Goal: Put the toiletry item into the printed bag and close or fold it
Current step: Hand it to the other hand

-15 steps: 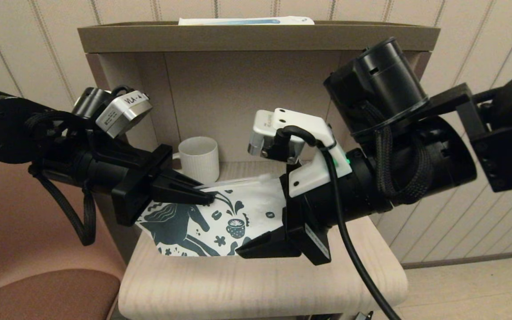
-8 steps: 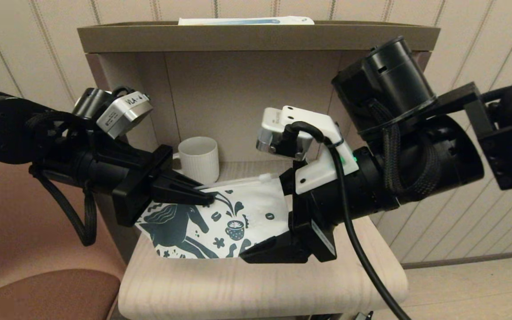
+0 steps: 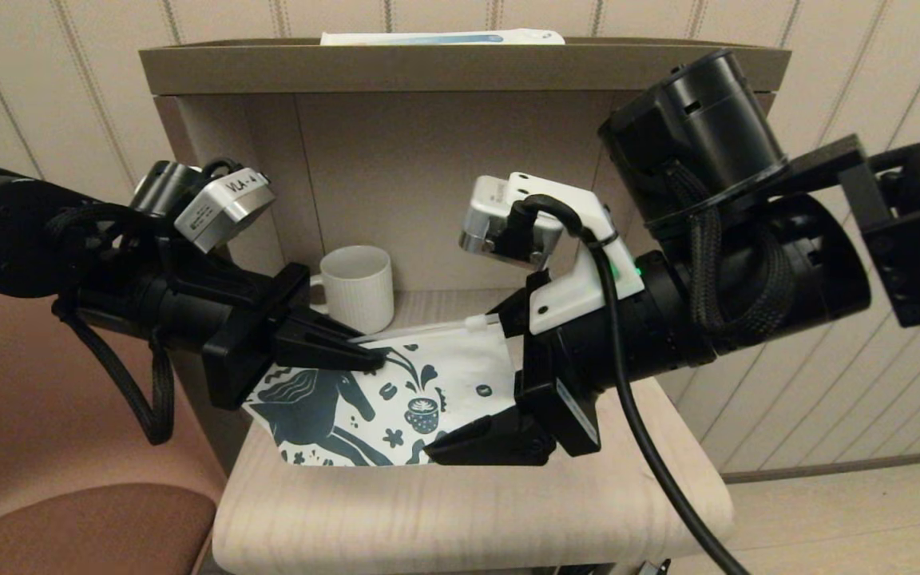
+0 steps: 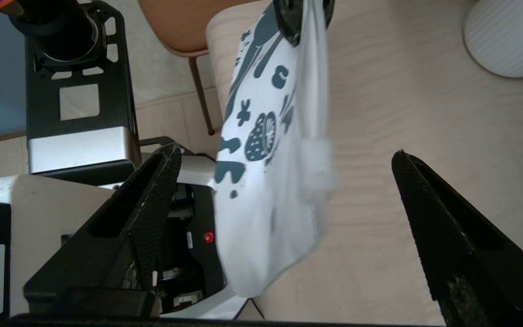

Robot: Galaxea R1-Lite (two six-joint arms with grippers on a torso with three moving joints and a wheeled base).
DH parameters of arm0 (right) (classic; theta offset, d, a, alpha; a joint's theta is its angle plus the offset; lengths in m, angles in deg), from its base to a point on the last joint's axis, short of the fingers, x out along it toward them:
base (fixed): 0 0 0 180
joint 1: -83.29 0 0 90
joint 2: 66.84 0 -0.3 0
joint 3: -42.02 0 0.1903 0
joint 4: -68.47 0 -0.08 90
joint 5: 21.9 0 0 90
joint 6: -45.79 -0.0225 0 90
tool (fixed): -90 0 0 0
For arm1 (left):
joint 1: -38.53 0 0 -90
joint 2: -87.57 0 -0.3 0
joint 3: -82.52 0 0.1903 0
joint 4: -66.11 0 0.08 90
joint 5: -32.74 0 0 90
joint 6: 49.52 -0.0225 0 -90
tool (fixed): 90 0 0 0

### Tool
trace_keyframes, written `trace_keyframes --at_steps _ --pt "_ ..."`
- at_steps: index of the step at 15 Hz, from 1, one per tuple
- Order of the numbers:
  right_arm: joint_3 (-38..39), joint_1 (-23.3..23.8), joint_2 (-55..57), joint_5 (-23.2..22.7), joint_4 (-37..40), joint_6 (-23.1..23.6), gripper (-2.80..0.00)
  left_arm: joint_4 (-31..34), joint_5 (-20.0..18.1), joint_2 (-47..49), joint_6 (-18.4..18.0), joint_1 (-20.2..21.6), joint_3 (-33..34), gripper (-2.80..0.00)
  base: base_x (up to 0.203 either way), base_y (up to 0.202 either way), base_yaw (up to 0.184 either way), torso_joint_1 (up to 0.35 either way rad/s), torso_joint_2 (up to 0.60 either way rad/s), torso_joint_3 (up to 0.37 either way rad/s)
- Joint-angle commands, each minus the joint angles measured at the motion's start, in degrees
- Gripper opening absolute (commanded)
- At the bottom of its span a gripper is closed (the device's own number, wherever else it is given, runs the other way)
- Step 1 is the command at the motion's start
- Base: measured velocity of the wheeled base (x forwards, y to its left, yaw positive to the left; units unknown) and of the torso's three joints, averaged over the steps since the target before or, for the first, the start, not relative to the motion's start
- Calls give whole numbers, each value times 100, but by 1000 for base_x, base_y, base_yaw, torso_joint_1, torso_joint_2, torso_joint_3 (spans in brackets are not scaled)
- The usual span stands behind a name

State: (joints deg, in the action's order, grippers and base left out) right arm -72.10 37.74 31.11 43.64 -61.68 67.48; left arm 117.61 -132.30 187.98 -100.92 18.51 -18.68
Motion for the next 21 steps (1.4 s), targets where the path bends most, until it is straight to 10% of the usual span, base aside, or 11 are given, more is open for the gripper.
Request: trace_keyframes --at_steps 1,21 --pt "41 7 13 -14 14 11 0 16 -45 4 -28 -1 -3 -280 0 0 0 0 0 0" --pt "-242 249 -1 12 163 20 0 16 -19 48 -37 -1 14 -280 0 0 0 0 0 0"
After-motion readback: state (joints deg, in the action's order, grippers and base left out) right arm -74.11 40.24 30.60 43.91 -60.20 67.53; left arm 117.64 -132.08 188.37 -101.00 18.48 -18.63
